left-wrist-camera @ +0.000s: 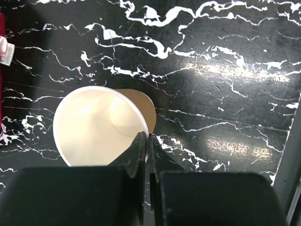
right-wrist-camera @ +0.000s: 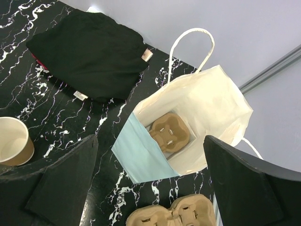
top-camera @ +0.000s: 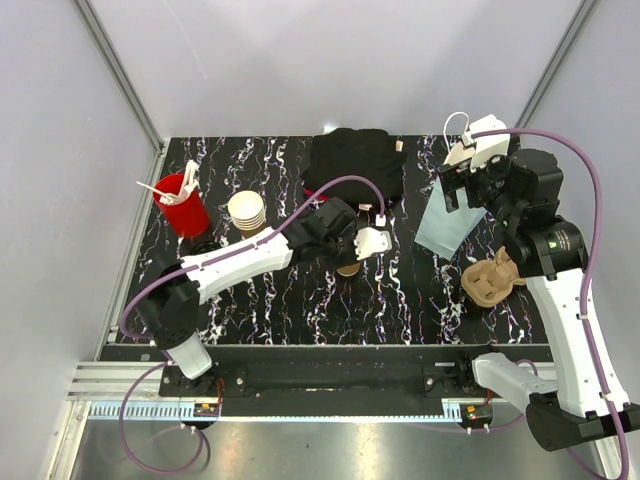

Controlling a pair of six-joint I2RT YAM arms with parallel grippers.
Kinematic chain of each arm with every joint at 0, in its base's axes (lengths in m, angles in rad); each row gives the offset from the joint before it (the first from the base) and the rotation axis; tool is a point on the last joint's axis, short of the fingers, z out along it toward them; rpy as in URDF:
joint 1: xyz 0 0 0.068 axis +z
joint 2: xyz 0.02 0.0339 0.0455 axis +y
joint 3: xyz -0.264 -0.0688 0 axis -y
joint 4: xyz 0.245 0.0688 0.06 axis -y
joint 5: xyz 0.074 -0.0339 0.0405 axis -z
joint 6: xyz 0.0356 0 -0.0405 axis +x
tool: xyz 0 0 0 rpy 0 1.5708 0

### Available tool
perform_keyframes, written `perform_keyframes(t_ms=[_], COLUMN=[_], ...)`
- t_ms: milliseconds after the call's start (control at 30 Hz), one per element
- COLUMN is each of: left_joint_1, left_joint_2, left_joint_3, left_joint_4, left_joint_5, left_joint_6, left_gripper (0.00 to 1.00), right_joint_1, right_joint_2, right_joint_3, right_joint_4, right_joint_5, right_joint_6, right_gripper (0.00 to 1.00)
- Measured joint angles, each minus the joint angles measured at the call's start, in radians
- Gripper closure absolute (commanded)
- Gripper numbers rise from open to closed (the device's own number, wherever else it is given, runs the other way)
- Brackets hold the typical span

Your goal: Pack the takeout coffee

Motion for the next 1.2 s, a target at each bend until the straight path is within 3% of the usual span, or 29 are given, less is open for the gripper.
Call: perform_keyframes(t_ms=[1200], left_joint_1=[-0.031], left_joint_2=[0.064], left_joint_3=[-0.019], left_joint_4=[0.091], left_joint_5=[-0.075], left_joint_6=[-0.014], left_gripper=[0.95], right_joint_1=[-0.001], right_joint_2=[-0.008], right_joint_3=[-0.023], right_joint_4=[0.007], right_joint_5=[-0.019], right_joint_6=[0.001], right_gripper=[0.00])
